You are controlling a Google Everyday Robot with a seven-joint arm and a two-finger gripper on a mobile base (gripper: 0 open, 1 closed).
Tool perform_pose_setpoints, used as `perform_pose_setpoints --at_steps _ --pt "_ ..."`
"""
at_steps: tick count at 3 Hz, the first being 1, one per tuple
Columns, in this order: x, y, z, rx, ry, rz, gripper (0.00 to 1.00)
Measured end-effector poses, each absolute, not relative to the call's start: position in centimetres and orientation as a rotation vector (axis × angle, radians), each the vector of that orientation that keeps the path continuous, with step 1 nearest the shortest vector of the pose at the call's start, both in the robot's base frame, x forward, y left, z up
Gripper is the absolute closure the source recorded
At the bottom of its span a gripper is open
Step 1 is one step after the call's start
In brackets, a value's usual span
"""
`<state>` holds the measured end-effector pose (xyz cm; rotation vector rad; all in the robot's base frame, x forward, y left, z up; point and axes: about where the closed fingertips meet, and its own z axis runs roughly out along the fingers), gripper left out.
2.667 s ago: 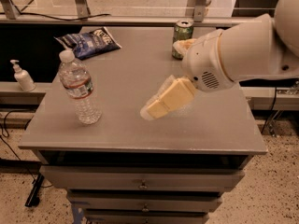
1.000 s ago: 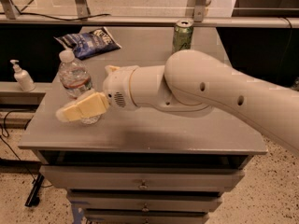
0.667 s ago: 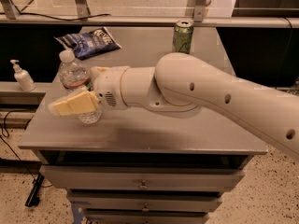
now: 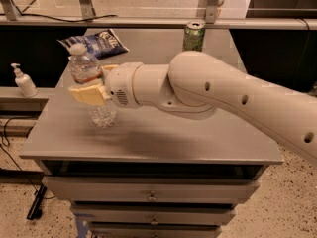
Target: Knock water bottle over
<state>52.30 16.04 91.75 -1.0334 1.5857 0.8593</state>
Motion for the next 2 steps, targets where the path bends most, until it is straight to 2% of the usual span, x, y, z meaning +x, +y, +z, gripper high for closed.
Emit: perform_pose_setpoints --at_steps 1,2 --pt "53.9 13.4 93.9 -1.073 1.591 0.753 0.88" --pt "55.6 10.4 95.7 -1.166 1.623 0.661 1.0"
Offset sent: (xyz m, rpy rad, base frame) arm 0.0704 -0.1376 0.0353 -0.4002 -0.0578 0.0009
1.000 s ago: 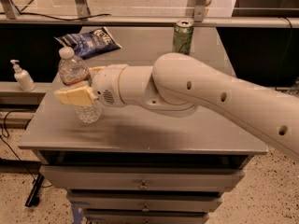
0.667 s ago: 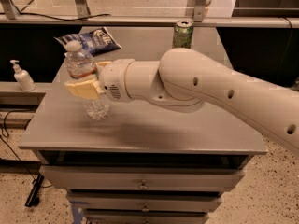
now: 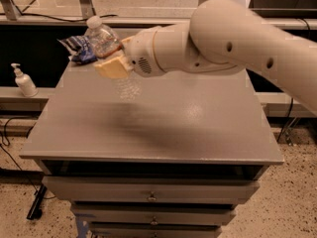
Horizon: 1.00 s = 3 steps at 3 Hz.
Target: Knock water bottle over
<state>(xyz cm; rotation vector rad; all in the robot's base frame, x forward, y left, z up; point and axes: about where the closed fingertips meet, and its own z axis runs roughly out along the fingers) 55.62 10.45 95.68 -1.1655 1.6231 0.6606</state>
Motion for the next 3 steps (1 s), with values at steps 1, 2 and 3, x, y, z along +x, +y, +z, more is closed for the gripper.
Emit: perform_pose_setpoints --at_steps 1,2,3 --pt "58.7 6.2 94.8 -1.283 1.702 0.577 1.0" --pt "60.7 2.5 92.9 -1.399 1.783 0.528 1.0" --pt "60.2 0.4 90.7 -1.547 1.857 0.533 1.0"
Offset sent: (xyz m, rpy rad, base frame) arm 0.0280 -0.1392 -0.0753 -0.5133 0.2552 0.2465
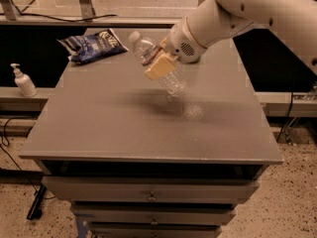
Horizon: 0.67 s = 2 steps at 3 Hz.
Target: Knock water bottle over
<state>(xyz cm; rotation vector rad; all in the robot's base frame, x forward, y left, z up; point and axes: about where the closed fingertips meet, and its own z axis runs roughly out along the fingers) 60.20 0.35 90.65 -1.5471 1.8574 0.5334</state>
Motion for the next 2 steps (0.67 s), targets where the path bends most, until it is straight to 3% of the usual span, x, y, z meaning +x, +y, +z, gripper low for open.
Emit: perform_pose_setpoints --at_steps 2 --pt "53.7 0.8 87.2 -1.993 1.892 0.617 1.0"
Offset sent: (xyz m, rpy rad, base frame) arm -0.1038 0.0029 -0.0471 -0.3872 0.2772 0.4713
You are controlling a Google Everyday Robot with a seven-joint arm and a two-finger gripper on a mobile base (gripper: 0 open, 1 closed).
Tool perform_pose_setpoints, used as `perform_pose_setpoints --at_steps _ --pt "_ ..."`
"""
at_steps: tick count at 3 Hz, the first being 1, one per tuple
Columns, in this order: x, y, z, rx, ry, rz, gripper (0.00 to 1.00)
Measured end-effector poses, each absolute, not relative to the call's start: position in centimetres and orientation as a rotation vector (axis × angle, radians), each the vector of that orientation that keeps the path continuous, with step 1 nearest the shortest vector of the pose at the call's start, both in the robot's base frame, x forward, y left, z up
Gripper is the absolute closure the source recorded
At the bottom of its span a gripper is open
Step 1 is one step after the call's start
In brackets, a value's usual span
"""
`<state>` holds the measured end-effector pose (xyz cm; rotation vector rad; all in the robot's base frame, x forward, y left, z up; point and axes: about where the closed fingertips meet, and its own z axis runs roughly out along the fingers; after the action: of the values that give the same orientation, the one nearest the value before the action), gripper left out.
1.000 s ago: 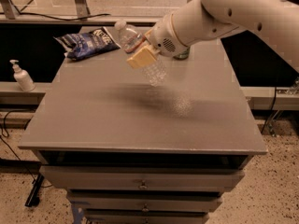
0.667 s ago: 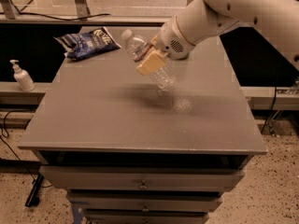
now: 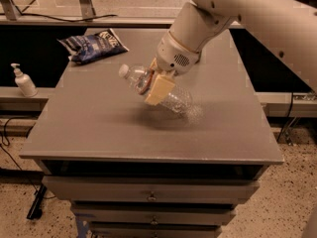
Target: Knock water bottle over
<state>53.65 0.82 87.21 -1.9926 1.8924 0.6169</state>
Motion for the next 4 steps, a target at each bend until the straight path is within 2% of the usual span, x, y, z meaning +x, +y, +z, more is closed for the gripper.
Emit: perform_pose_setpoints --at_steps 1,2,4 --pt "51.8 1.5 86.2 -2.2 1.876 0.591 1.0" --pt "51.3 2.0 85.5 -2.302 1.874 0.543 0.84" --pt "51.4 3.3 84.7 -2.33 1.885 0.455 0.38"
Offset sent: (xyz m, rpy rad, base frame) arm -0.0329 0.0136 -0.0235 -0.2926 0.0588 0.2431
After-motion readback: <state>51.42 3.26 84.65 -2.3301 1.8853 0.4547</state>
